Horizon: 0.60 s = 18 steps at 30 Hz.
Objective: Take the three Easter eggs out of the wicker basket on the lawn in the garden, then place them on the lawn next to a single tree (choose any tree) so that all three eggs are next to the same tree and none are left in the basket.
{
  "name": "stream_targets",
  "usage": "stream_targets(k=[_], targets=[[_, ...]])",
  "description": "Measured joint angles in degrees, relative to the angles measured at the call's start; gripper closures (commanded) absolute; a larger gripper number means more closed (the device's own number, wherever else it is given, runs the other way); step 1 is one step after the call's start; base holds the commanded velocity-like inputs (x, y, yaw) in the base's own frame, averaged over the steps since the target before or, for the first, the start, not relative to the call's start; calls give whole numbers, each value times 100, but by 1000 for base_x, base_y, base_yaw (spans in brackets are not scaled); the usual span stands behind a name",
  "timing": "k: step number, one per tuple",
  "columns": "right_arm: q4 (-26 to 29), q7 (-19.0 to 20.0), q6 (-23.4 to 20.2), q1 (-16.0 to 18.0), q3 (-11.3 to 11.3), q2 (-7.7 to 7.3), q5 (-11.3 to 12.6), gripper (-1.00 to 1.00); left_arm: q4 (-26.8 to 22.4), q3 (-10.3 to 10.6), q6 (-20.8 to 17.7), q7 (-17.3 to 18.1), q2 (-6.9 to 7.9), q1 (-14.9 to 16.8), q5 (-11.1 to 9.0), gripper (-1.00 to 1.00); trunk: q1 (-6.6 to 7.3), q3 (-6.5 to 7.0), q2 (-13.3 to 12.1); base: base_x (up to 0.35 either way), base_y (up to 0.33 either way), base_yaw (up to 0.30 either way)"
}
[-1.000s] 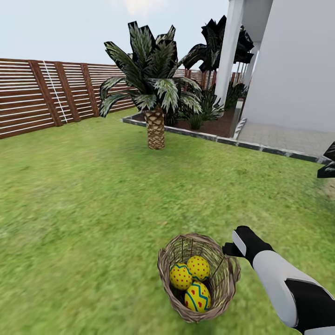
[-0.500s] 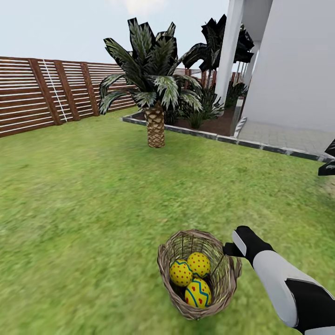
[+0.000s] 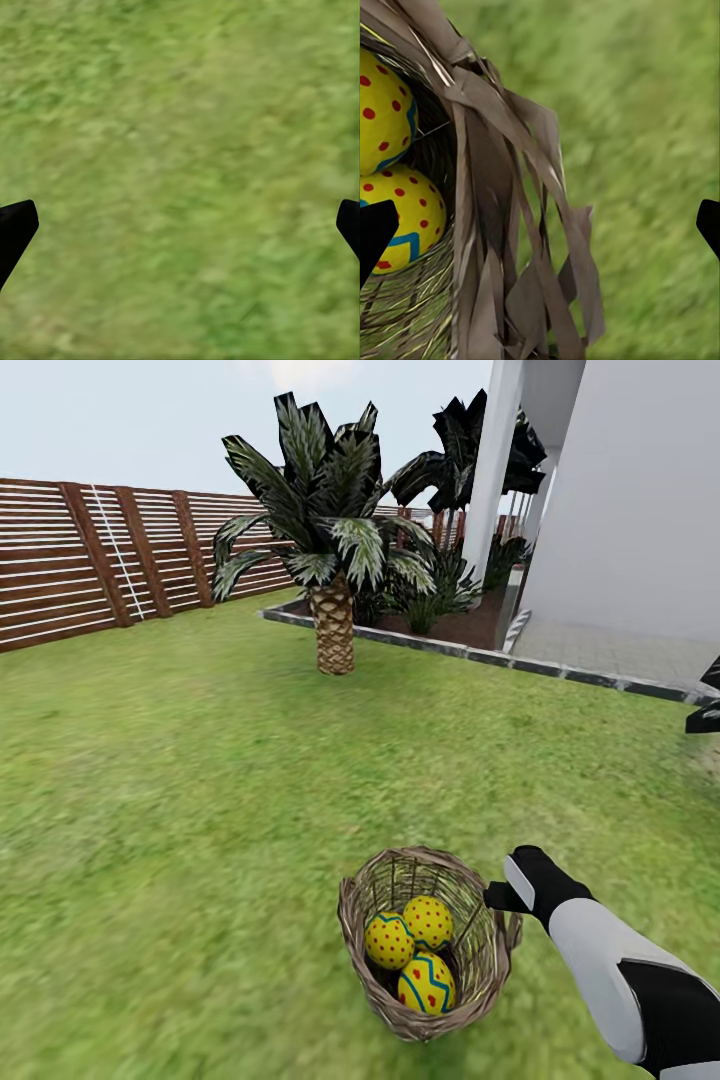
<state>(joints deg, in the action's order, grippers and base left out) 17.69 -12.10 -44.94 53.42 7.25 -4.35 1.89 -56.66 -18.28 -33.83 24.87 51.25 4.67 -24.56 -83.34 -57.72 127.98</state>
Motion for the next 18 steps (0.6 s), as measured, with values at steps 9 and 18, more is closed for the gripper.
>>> stream_targets(k=[9,18], targets=[[-135,2,32,0,-21,5,-22,-100,6,0,0,0,-1,3,0,-100,-88,-72,160,0,0,0],[-346,8,222,0,-133,12,-122,-100,7,-5,0,0,-1,3,0,-100,-88,-72,160,0,0,0]])
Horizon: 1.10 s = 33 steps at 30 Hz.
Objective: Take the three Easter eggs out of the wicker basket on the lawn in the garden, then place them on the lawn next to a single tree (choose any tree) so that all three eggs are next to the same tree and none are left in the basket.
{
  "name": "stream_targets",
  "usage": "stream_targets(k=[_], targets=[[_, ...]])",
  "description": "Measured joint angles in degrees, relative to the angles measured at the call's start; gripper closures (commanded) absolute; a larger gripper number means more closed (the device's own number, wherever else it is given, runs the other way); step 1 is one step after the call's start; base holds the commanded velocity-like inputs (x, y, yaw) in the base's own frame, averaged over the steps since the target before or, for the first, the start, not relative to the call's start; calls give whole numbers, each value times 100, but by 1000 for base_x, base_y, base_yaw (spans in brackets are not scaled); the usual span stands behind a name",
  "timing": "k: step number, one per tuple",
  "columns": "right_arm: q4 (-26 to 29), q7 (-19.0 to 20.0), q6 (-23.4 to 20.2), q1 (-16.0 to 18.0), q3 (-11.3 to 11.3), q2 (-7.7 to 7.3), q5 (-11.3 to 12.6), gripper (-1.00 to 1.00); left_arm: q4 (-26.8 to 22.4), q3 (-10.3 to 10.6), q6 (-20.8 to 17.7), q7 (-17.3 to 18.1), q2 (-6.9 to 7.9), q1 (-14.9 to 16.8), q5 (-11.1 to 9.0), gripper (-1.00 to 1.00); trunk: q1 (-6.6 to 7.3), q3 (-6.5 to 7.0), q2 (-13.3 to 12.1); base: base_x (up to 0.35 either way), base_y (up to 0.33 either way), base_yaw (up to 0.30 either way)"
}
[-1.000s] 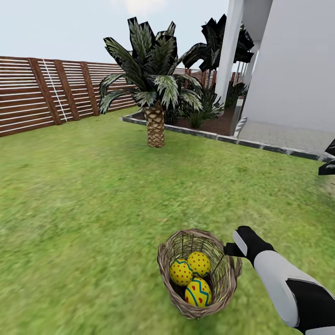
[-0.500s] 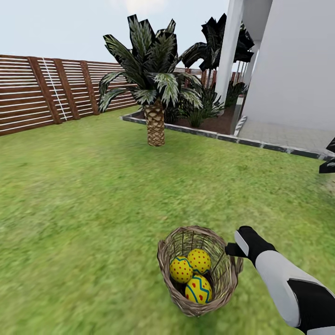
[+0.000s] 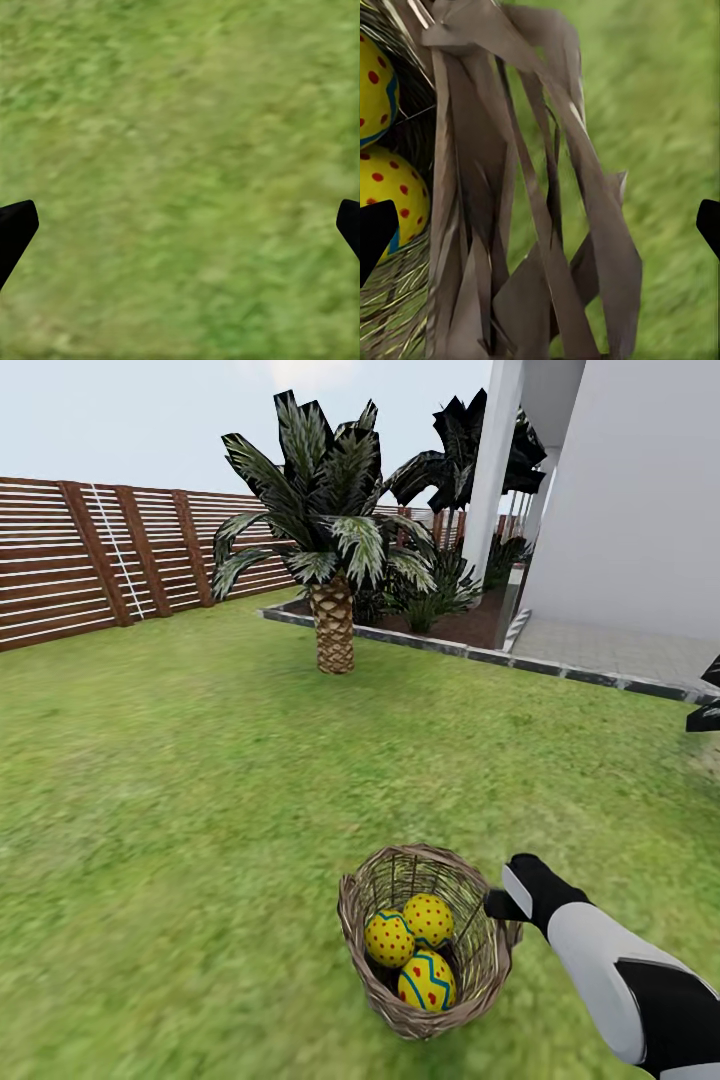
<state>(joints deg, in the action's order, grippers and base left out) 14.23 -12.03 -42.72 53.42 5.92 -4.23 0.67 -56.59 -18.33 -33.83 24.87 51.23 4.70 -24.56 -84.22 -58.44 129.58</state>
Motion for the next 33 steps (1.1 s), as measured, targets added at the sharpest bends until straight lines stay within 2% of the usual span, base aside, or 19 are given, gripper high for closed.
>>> stream_targets(k=[1,18,22,24,33], targets=[[-7,0,4,0,-3,1,-9,100,0,1,0,0,0,0,0,-100,0,0,0,0,0,0],[-5,-15,-9,7,-31,38,-152,100,0,-1,0,0,0,-1,0,-100,2,2,1,0,0,0],[-21,-15,-4,5,-34,38,-184,100,-1,0,0,0,1,-2,-1,-100,88,72,-158,0,0,0],[-25,8,10,0,-15,41,-67,100,6,2,0,0,1,1,0,-100,131,107,-239,0,0,0],[-25,14,10,0,-18,32,-55,100,5,6,0,0,0,1,1,-100,329,269,-600,0,0,0]])
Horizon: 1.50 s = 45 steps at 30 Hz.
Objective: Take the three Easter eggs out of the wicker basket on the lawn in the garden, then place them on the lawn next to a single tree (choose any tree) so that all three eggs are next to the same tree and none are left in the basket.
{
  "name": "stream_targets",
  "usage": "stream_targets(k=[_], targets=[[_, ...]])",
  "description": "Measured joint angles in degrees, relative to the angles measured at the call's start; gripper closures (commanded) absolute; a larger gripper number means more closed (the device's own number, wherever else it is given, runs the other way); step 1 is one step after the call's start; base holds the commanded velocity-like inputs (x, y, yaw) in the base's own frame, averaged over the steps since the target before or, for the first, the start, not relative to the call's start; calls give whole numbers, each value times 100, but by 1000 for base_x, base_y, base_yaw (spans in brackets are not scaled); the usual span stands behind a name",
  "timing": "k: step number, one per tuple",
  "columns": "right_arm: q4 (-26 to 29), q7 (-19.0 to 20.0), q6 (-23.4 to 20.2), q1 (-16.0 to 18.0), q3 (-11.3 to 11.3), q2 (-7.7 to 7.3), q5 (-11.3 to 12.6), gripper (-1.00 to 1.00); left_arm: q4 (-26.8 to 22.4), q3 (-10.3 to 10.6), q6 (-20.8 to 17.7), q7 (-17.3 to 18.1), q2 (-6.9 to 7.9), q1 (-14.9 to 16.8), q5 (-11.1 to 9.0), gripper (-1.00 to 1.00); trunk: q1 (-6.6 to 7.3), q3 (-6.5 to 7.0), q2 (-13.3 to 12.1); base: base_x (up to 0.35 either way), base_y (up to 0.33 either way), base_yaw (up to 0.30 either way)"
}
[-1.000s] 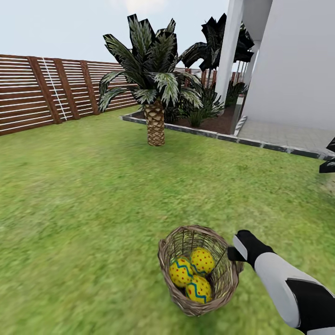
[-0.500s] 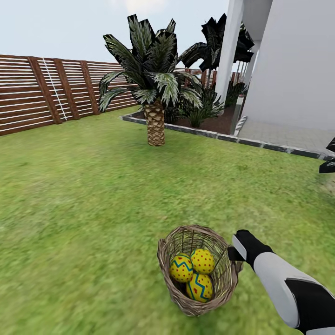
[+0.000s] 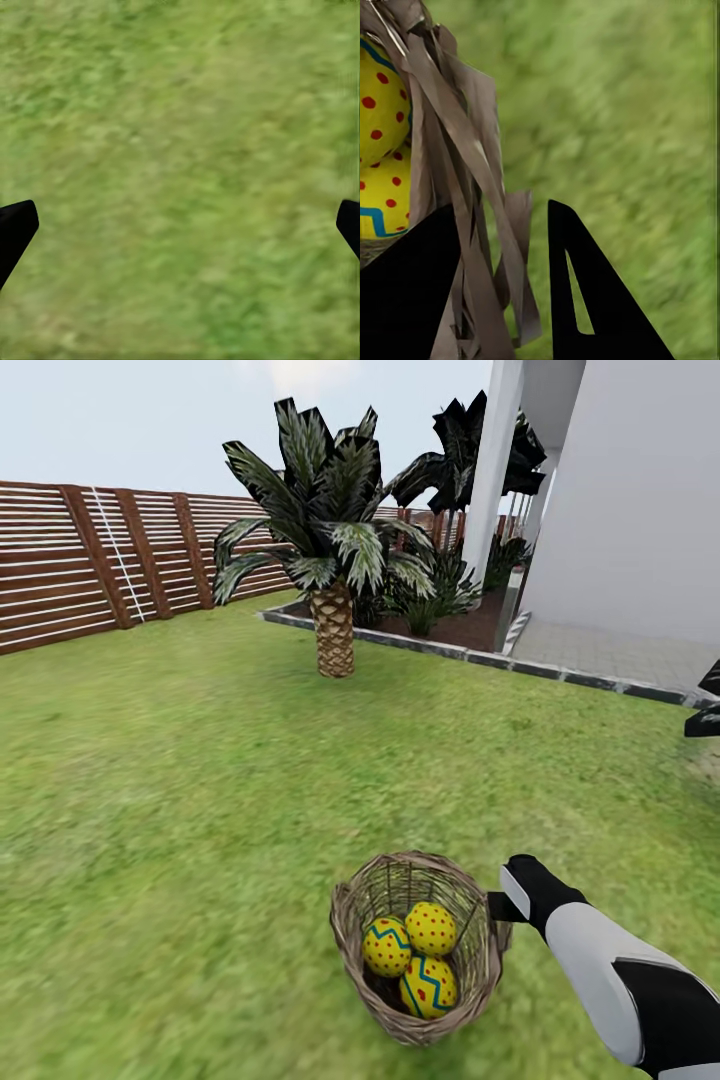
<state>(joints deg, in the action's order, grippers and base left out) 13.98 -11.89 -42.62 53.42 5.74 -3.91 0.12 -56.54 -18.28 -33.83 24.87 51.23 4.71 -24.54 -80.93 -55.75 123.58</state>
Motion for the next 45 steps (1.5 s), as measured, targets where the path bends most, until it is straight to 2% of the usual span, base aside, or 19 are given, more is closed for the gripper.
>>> stream_targets(k=[15,17,21,23,27,30,33,35,37,38,40,41,45], targets=[[9,21,-1,0,-8,4,10,100,2,-1,14,-9,-3,4,7,-100,330,269,-602,0,0,0],[13,41,-40,-1,-40,7,-45,100,3,-1,20,-7,-4,2,7,-100,373,305,-682,0,0,0],[31,115,-66,-10,23,38,58,100,2,0,31,-8,-6,4,8,-100,461,377,-842,0,0,0],[22,210,-81,-17,-23,104,18,100,1,0,29,-10,-7,2,8,-100,505,412,-923,0,0,0],[7,281,-94,-41,28,296,122,100,4,1,32,-17,-7,8,8,-100,593,484,-1083,0,0,0],[2,280,-103,-58,-32,470,11,100,3,0,33,-24,-8,8,8,-100,659,538,-1203,0,0,0],[15,292,-77,-68,42,573,107,100,1,1,35,-26,-8,6,8,-100,725,592,-1324,0,0,0],[15,290,-83,-70,41,591,58,100,-3,0,35,-30,-8,7,8,-100,769,628,-1404,0,0,0],[10,328,-95,-73,-41,689,-82,100,-5,0,29,-149,-8,6,9,-100,813,664,-1484,0,0,0],[27,363,-93,-73,-42,767,-53,100,-5,0,21,-241,-8,6,9,-100,835,682,-1524,0,0,0],[56,407,-65,-71,62,897,187,100,-9,2,9,-312,-8,9,8,-100,879,718,-1604,0,0,0],[80,416,-66,-70,84,952,199,100,-12,3,-2,-334,-8,10,3,-100,901,736,-1644,0,0,0],[77,401,-87,-72,-4,977,-76,100,-14,0,-15,-340,-7,8,-1,-100,989,808,-1805,0,0,0]])
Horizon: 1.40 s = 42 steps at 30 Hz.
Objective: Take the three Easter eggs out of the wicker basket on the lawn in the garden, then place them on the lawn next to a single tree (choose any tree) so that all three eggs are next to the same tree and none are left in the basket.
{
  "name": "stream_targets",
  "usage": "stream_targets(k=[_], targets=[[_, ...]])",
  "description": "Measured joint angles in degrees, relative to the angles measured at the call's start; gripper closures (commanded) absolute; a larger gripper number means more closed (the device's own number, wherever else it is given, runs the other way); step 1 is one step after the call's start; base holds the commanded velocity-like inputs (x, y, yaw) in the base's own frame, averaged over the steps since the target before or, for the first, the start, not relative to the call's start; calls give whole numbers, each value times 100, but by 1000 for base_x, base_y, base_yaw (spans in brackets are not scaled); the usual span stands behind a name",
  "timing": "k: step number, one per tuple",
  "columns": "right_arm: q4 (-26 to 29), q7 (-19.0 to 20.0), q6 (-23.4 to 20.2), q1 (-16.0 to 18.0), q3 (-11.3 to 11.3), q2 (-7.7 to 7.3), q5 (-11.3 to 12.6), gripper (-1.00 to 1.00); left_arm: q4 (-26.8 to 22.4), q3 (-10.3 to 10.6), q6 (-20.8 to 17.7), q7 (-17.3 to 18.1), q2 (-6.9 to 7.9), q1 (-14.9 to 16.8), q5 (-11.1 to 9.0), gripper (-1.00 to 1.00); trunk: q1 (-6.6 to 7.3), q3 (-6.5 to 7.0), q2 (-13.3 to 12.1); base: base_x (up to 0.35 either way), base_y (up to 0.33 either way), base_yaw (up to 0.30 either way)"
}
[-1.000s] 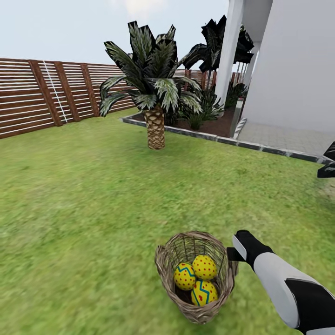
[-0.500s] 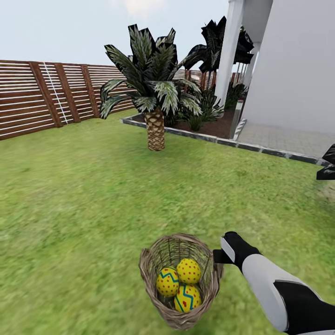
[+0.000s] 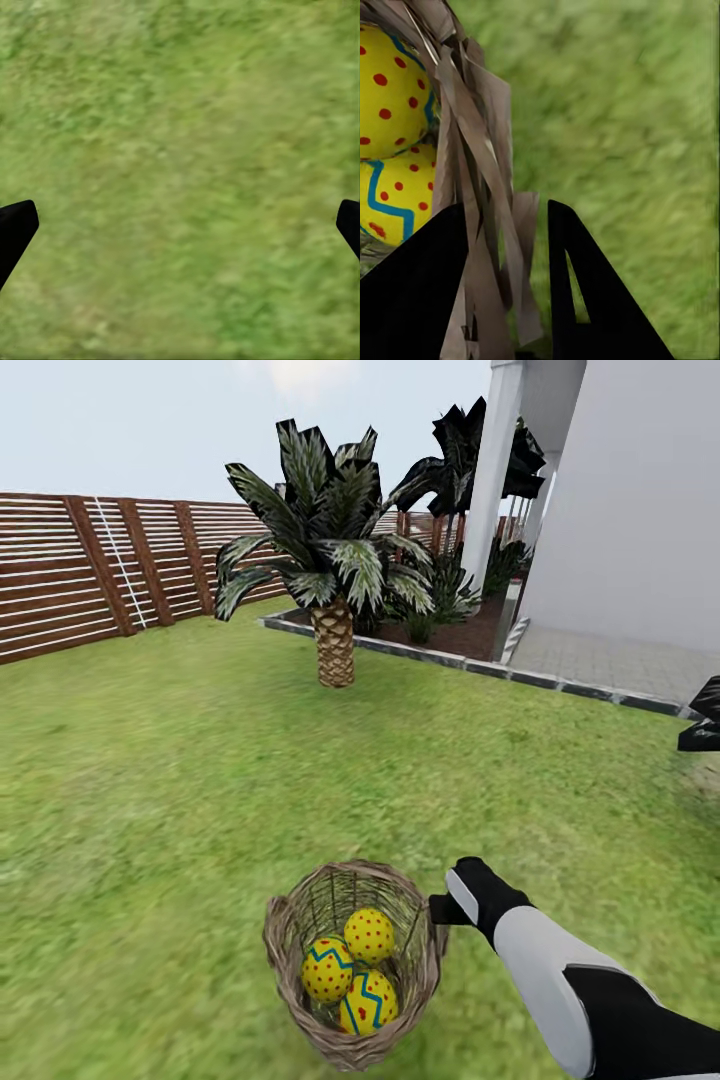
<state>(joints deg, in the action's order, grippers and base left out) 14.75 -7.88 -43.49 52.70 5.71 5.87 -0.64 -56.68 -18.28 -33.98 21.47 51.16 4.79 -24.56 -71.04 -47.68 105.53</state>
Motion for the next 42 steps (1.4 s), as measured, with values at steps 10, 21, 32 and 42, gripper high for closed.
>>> stream_targets(k=[10,21,32,42], targets=[[8,17,55,1,44,49,98,100,16,0,-1,-4,0,-22,10,-100,218,180,-401,-124,0,30],[-9,11,54,1,24,89,82,100,63,-2,-1,-4,0,-38,8,-100,461,377,-842,-76,26,54],[-20,12,75,2,42,149,108,100,43,-3,7,-20,-4,-41,6,-100,703,575,-1283,-4,2,285],[-21,13,77,2,47,193,115,100,43,5,8,-30,-9,-39,6,-100,923,754,-1685,0,0,290]])
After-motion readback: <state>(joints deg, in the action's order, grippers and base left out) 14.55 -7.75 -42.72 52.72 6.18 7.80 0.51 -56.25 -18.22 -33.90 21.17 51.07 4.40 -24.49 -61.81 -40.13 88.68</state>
